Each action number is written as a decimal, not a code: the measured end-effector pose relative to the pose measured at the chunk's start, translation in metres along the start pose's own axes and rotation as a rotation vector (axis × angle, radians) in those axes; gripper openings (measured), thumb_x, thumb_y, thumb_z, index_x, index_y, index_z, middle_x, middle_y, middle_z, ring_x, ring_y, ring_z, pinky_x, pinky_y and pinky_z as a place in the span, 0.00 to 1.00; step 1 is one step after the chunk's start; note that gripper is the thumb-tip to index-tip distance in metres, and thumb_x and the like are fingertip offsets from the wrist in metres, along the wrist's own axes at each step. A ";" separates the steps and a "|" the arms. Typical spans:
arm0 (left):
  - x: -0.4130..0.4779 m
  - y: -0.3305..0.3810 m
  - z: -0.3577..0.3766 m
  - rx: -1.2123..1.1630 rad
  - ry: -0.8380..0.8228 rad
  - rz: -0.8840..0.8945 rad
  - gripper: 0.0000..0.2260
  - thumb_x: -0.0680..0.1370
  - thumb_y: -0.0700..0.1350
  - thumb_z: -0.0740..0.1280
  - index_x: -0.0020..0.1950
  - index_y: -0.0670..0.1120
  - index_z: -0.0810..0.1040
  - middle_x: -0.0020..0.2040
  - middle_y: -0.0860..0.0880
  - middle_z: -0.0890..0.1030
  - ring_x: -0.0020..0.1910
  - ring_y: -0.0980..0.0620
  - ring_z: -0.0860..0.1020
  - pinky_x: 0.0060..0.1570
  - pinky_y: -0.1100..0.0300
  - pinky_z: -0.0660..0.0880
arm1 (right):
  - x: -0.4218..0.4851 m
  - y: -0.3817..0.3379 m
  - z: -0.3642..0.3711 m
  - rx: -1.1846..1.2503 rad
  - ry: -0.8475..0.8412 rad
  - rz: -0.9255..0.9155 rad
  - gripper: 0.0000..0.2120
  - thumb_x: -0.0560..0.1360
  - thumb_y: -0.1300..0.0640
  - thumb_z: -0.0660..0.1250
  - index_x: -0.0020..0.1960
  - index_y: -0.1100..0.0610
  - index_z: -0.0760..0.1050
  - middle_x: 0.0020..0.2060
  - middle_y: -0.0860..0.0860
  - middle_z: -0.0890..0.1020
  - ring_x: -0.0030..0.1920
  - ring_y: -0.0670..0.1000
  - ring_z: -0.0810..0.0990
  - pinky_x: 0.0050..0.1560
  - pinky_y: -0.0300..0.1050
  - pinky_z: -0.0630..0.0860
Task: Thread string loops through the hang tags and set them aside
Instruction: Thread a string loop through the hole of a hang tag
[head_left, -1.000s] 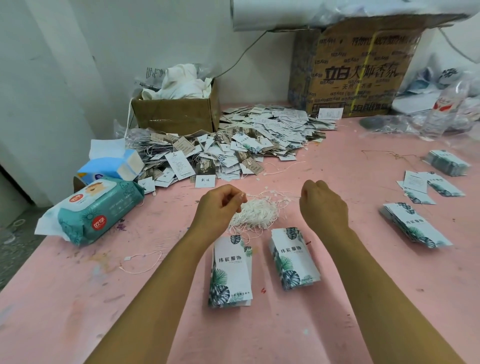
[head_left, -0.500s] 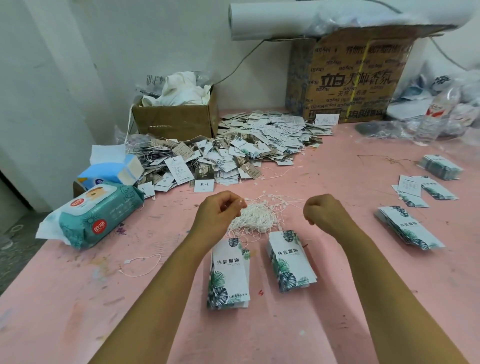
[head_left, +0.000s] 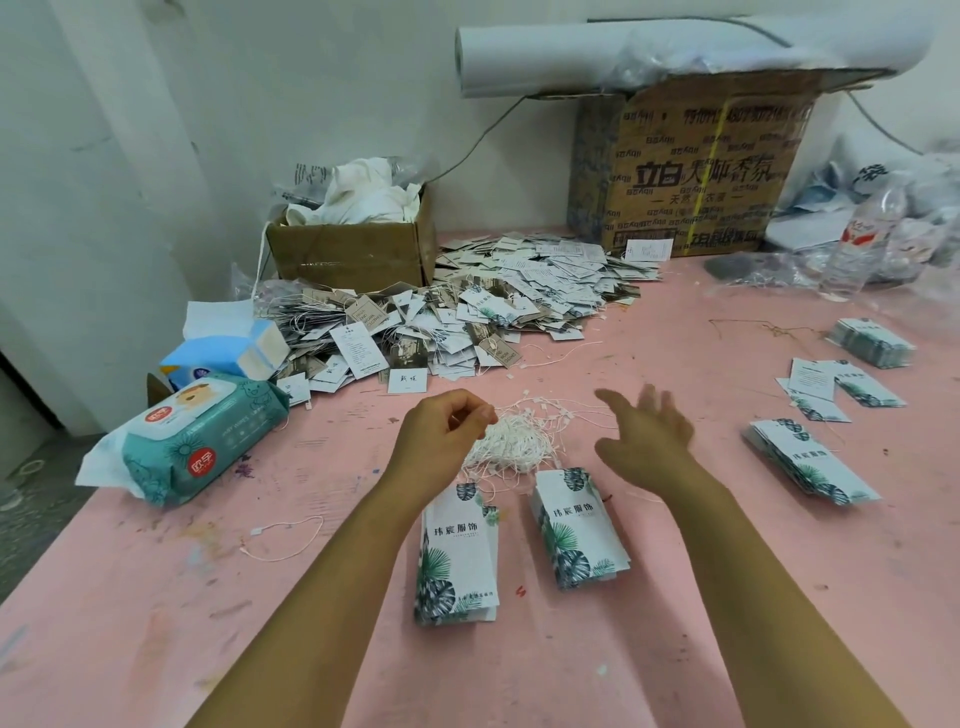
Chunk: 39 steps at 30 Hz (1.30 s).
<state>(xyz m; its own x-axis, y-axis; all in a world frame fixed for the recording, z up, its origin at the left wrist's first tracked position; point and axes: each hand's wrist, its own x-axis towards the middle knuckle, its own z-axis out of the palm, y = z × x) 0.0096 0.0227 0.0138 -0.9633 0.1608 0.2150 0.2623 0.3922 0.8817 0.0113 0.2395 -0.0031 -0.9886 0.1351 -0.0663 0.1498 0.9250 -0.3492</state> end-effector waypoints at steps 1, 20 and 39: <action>-0.001 0.001 0.002 -0.008 -0.010 0.007 0.08 0.78 0.41 0.65 0.40 0.48 0.79 0.37 0.52 0.80 0.35 0.59 0.75 0.41 0.63 0.72 | -0.004 -0.008 -0.001 0.162 0.029 -0.148 0.32 0.74 0.60 0.62 0.74 0.46 0.54 0.74 0.58 0.55 0.74 0.61 0.52 0.70 0.54 0.54; -0.046 -0.041 -0.025 0.160 -0.119 -0.313 0.21 0.71 0.50 0.73 0.60 0.58 0.68 0.57 0.50 0.70 0.57 0.50 0.66 0.57 0.54 0.67 | -0.021 0.008 -0.017 0.243 -0.122 -0.329 0.15 0.72 0.49 0.69 0.57 0.42 0.74 0.46 0.50 0.66 0.58 0.51 0.62 0.54 0.46 0.61; -0.042 -0.046 -0.023 -0.072 0.149 -0.170 0.11 0.70 0.38 0.73 0.45 0.53 0.79 0.43 0.53 0.79 0.32 0.56 0.72 0.36 0.61 0.71 | -0.022 0.016 0.009 0.420 -0.101 -0.128 0.19 0.68 0.57 0.75 0.56 0.53 0.73 0.43 0.47 0.73 0.45 0.45 0.71 0.35 0.33 0.68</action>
<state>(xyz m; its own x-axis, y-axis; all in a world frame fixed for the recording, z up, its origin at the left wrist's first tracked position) 0.0362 -0.0227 -0.0261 -0.9925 -0.0397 0.1154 0.0955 0.3359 0.9370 0.0356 0.2483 -0.0160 -0.9963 -0.0257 -0.0815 0.0397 0.7051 -0.7080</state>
